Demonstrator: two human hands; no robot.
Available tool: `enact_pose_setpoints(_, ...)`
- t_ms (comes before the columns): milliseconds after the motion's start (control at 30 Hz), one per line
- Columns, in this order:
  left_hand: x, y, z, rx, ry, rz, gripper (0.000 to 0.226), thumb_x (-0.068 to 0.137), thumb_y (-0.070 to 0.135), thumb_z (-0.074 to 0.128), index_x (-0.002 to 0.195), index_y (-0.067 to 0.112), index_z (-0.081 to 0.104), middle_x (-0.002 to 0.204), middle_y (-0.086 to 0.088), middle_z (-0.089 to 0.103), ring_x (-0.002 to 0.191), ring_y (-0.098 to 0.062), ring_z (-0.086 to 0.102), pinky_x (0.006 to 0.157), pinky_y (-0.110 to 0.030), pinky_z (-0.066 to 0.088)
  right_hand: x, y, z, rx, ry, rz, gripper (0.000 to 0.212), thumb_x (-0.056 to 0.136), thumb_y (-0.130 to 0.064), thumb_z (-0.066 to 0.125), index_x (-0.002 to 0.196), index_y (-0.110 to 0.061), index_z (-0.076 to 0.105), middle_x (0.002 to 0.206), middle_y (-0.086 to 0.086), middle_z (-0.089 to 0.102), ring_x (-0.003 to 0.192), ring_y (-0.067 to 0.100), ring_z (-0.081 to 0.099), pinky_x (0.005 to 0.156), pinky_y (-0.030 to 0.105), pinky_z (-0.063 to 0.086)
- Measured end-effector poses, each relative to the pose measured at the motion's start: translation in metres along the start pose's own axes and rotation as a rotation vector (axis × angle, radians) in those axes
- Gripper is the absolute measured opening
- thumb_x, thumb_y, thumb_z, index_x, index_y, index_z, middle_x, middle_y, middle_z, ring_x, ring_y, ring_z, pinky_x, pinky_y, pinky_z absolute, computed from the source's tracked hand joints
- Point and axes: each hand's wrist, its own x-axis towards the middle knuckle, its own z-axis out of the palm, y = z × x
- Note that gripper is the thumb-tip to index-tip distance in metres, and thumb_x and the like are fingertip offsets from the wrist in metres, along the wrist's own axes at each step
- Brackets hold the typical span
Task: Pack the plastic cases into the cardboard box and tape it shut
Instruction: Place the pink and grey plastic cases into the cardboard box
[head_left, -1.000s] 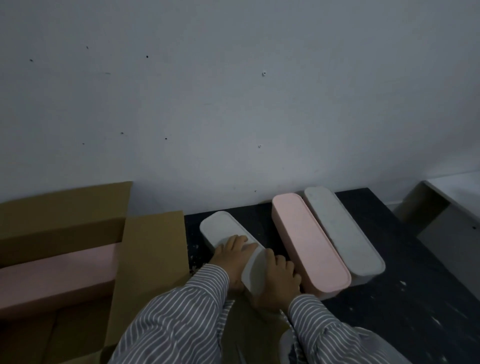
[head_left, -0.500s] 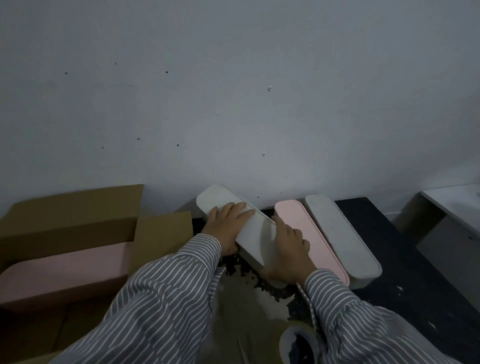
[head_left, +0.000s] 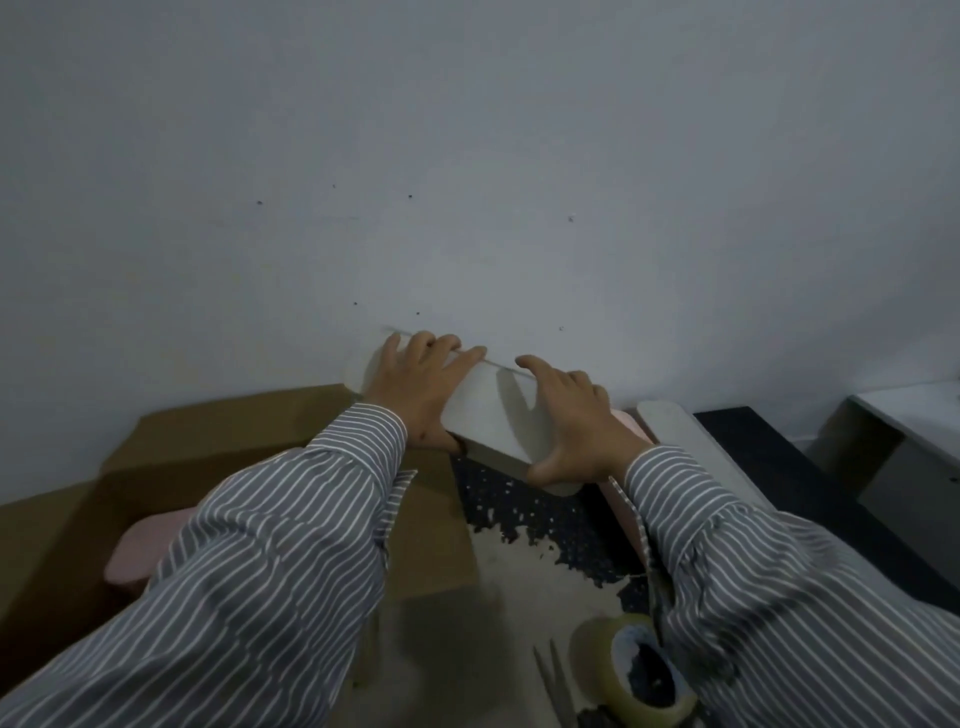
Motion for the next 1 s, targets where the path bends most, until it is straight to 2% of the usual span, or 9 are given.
enact_pose_setpoints(167,-0.048,-0.049,-0.006,-0.021,-0.046,-0.07,0.113,0.063,0.066,0.067,0.147,0.029,0.001,0.153,-0.006,0.013,0.143,-0.03,0.005,0.113,-0.058,0.002,0.019,-0.054,0.013,0.005,-0.027,-0.084,0.111,0.057,-0.033,0.08,0.143,-0.028,0.01,0.141,0.003,0.033,0.126,0.026,0.028,0.105,0.046,0.025)
enact_pose_setpoints(300,-0.087,-0.095,-0.007,-0.006,-0.079,-0.119,0.11,0.065,0.066,0.063,0.146,0.031,-0.003,0.153,-0.004,0.011,0.143,-0.027,0.006,0.112,-0.06,-0.001,0.033,-0.102,0.027,0.017,-0.042,-0.158,0.109,0.057,-0.031,0.079,0.143,-0.027,0.012,0.14,0.003,0.034,0.125,0.026,0.029,0.106,0.044,0.025)
enact_pose_setpoints(533,-0.151,-0.155,0.013,0.041,-0.139,-0.17,0.108,0.064,0.074,0.056,0.146,0.028,0.003,0.15,-0.005,0.019,0.138,-0.026,0.02,0.112,-0.056,0.01,0.058,-0.167,0.067,-0.045,-0.157,-0.249,0.101,0.063,-0.035,0.078,0.143,-0.026,0.017,0.145,0.002,0.031,0.13,0.025,0.03,0.11,0.042,0.023)
enact_pose_setpoints(733,-0.192,-0.171,0.048,0.012,-0.266,-0.212,0.102,0.064,0.08,0.05,0.144,0.03,0.011,0.145,-0.002,0.028,0.129,-0.026,0.032,0.102,-0.05,0.025,0.066,-0.195,0.107,-0.077,-0.312,-0.242,0.095,0.068,-0.033,0.076,0.144,-0.026,0.021,0.151,-0.001,0.027,0.137,0.024,0.027,0.115,0.04,0.015)
enact_pose_setpoints(1000,-0.216,-0.177,0.086,-0.047,-0.318,-0.23,0.104,0.056,0.086,0.048,0.139,0.033,0.015,0.133,-0.002,0.035,0.117,-0.027,0.038,0.094,-0.047,0.026,0.072,-0.21,0.136,-0.117,-0.503,-0.191,0.095,0.07,-0.03,0.076,0.145,-0.024,0.018,0.152,-0.003,0.025,0.138,0.02,0.026,0.116,0.041,0.02)
